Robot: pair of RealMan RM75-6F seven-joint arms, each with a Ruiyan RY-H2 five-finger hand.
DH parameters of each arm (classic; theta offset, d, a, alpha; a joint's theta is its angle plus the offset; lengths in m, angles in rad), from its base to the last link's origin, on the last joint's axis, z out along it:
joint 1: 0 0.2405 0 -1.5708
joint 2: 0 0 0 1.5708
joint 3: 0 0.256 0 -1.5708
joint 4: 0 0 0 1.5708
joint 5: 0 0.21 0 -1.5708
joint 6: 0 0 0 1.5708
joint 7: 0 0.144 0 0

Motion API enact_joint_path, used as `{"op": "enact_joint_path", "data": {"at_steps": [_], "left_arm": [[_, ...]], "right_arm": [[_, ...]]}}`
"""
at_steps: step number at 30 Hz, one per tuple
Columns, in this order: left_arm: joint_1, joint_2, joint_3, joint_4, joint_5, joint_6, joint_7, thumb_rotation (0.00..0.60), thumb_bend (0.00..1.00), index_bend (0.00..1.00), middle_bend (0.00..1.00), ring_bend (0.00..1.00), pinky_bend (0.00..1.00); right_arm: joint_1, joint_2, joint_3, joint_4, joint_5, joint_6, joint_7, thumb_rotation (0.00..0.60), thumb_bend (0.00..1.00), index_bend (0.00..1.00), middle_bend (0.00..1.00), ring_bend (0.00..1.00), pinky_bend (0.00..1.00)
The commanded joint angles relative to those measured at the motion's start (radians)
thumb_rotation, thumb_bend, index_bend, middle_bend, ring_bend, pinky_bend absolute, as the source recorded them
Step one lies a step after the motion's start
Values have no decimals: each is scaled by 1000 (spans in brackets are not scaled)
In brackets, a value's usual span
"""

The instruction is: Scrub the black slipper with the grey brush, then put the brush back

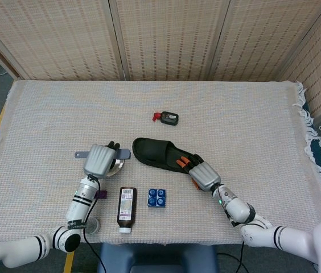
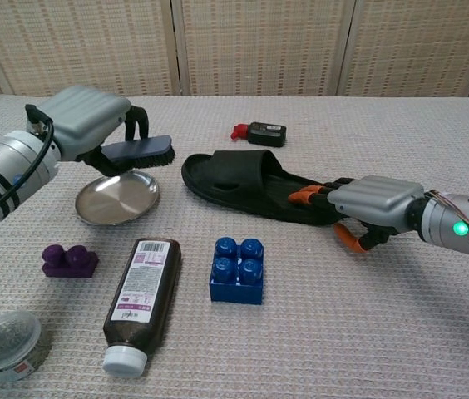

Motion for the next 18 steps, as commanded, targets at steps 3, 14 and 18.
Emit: {"op": "enact_joint_path", "data": {"at_steps": [3,14,18], "left_arm": [[-33,-38,-8,14,0,-16,9,600,380,466,494,969,1000],[-133,-161,-18,123,45,-27,42,600,380,465,493,966,1000],[-160,-203,-6,202,95,-15,6,600,380,459,486,960,1000]], "right_arm": [[8,11,-18,-27,21,7,-20,600,730,0,0,0,0],[24,15,-50,-39,22,12,-10,600,731,0,0,0,0],[27,24,-60,-40,14,15,-3,600,731,0,0,0,0]]}}
